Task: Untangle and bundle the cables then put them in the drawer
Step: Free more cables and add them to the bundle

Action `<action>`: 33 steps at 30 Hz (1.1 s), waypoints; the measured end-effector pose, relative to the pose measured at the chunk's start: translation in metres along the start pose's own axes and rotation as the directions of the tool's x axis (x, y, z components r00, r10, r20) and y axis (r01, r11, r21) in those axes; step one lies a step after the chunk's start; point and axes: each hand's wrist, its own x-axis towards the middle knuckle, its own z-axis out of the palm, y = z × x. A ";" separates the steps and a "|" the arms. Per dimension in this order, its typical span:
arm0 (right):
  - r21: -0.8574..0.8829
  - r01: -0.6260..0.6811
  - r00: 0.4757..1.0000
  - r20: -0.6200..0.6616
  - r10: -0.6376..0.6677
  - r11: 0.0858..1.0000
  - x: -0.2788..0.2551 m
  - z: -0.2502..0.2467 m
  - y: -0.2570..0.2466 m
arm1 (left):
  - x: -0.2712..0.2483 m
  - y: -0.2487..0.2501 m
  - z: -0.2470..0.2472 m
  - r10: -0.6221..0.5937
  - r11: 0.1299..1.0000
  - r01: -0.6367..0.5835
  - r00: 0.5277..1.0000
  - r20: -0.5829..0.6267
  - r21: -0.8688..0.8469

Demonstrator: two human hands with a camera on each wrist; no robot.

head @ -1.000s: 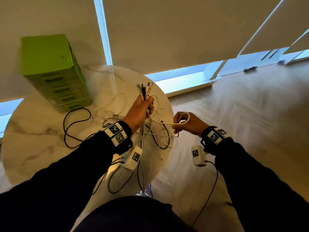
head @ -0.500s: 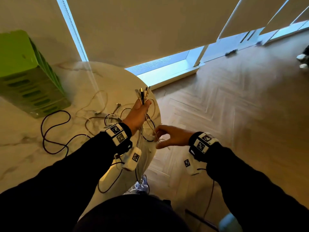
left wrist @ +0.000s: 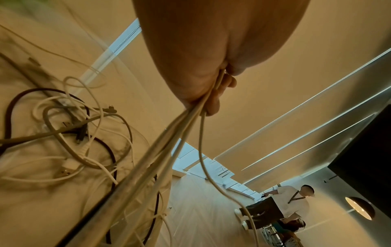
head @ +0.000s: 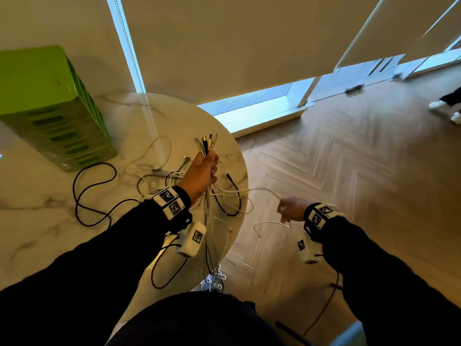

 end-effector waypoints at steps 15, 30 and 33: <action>0.203 0.667 0.736 -0.331 -0.591 0.717 -0.045 0.016 -0.120 | 0.002 -0.007 -0.007 0.034 0.999 -0.034 0.999 0.001 0.020; -0.201 0.137 0.974 0.207 -0.095 0.970 -0.020 0.011 -0.057 | -0.013 0.012 -0.006 -0.023 0.985 0.047 0.989 0.143 -0.168; -0.039 0.399 0.914 0.094 -0.394 0.916 -0.021 0.025 -0.082 | -0.021 0.018 0.001 -0.031 0.988 0.060 0.979 0.202 -0.142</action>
